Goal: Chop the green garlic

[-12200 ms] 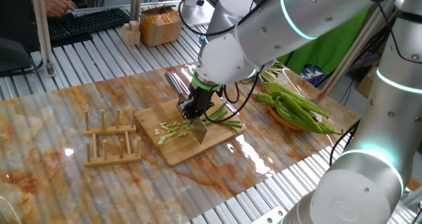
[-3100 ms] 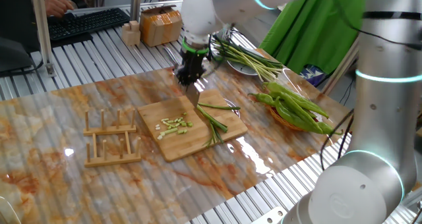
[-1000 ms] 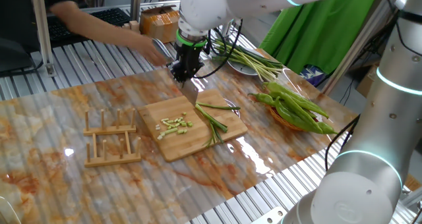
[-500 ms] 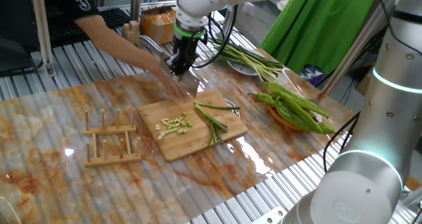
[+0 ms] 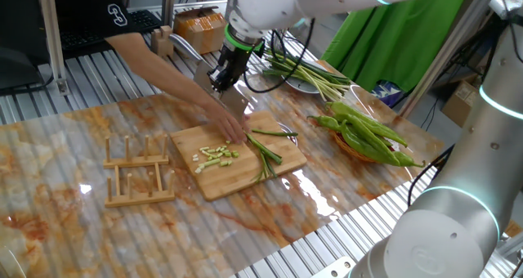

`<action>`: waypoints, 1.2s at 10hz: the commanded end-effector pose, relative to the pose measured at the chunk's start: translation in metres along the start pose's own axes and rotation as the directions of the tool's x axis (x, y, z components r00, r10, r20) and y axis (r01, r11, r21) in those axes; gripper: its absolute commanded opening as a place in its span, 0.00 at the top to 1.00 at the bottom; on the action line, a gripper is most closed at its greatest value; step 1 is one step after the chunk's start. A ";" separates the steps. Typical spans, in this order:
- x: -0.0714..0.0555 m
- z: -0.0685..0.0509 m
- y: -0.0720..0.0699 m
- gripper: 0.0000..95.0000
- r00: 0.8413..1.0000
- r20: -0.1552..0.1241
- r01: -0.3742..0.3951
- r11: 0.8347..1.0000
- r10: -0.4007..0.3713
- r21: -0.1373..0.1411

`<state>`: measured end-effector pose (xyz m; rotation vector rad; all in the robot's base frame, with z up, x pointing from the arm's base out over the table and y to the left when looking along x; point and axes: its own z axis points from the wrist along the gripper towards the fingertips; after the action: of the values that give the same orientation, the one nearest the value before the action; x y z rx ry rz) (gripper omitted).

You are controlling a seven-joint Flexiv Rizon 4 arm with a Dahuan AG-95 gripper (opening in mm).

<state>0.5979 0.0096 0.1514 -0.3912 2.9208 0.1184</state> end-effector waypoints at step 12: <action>-0.002 0.007 -0.007 1.00 0.989 0.130 -0.055 0.994 0.068 -0.097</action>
<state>0.6058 0.0043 0.1429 -0.2976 2.8005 0.2852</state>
